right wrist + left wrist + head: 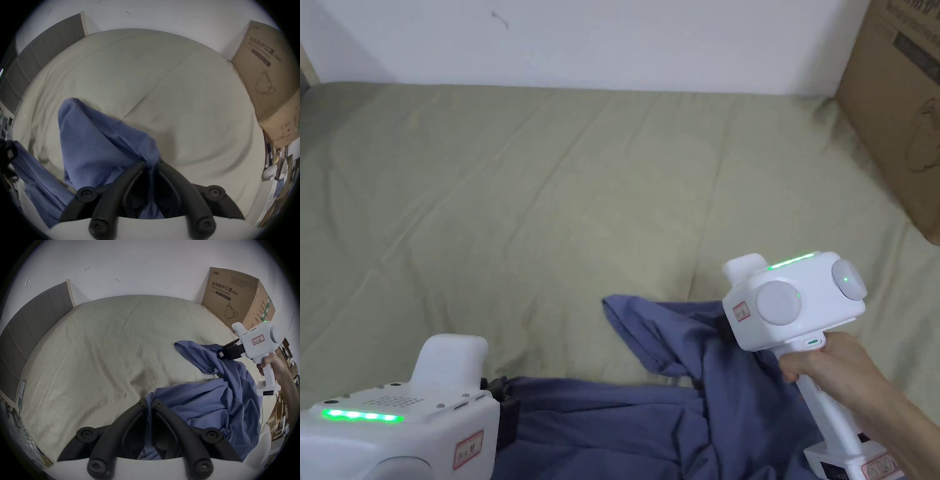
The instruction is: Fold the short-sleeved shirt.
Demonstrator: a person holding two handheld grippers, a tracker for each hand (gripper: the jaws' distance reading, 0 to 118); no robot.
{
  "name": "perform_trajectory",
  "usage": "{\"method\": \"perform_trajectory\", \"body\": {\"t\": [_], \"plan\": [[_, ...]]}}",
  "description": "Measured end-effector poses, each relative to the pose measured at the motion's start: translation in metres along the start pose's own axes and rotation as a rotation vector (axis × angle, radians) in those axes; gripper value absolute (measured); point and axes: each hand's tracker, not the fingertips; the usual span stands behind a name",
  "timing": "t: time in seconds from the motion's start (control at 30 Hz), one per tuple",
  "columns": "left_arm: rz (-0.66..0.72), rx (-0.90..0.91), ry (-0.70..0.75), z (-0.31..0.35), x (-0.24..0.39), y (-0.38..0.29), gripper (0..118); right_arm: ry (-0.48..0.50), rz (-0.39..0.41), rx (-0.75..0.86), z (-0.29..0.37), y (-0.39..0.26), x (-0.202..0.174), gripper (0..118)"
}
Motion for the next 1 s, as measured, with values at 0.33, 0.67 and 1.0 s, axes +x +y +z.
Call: {"method": "perform_trajectory", "body": {"t": [0.33,0.67,1.0], "plan": [[-0.053,0.093,0.020,0.062,0.003,0.018,2,0.030,-0.156,0.182,0.122,-0.019,0.045,5],[-0.041,0.317,0.173,0.164,-0.036,0.067,2,-0.086,-0.290,0.436,0.303,-0.055,0.124,5],[-0.062,0.473,0.185,0.229,-0.024,0.111,2,-0.070,-0.341,0.549,0.388,-0.074,0.136,5]]}}
